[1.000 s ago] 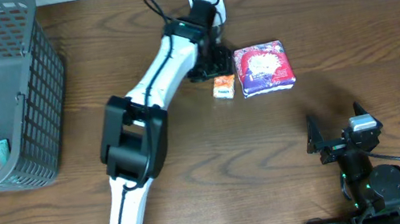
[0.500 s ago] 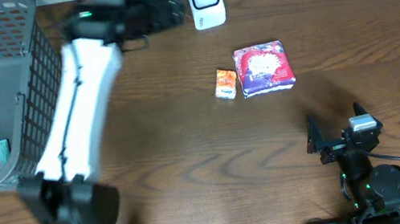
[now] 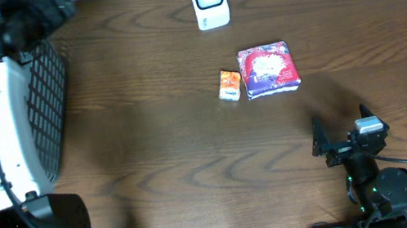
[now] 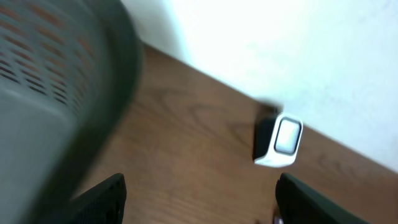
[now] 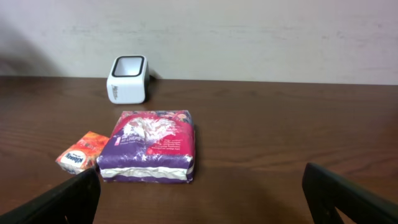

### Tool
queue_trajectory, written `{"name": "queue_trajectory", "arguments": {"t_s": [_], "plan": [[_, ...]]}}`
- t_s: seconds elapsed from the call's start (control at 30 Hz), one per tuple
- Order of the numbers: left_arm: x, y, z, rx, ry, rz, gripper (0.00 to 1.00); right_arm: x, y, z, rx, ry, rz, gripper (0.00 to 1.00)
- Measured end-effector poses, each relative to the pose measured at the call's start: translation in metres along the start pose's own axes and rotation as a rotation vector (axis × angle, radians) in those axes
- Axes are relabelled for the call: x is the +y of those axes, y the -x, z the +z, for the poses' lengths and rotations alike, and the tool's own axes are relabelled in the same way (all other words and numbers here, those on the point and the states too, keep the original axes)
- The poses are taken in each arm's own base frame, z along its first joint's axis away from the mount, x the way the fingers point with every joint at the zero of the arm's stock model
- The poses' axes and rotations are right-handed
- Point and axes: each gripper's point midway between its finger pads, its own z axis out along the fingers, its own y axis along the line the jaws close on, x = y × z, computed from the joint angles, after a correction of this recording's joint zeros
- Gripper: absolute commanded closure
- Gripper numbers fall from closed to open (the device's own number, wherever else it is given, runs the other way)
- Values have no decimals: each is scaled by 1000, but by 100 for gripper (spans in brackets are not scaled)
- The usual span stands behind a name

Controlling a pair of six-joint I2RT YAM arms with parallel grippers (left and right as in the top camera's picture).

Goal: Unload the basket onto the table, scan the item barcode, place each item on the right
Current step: 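Reach the left gripper into the basket and grasp the green wipes packet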

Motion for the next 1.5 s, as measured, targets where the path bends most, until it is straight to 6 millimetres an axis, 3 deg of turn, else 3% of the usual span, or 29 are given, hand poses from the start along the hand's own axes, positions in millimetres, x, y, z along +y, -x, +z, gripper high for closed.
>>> {"name": "queue_trajectory", "arguments": {"t_s": [0.1,0.2,0.3,0.4,0.57,0.77,0.9,1.23,1.5], "plan": [[0,24,-23,-93,-22,8,24,0,0,0,0,0,0,1],[-8,49,-61,-218,-50,36,23,0,0,0,0,0,0,1],[6,63,-92,-300,13,23,23,0,0,0,0,0,0,1],[53,62,-111,-321,204,-46,23,0,0,0,0,0,0,1],[149,34,-123,-233,600,-164,23,0,0,0,0,0,0,1],[232,-7,-114,-60,854,-257,23,0,0,0,0,0,0,1],[268,-42,-98,79,932,-297,23,0,0,0,0,0,0,1],[314,-108,-74,284,1003,-356,23,0,0,0,0,0,0,1],[332,-134,-53,304,1008,-362,23,0,0,0,0,0,0,1]]}}
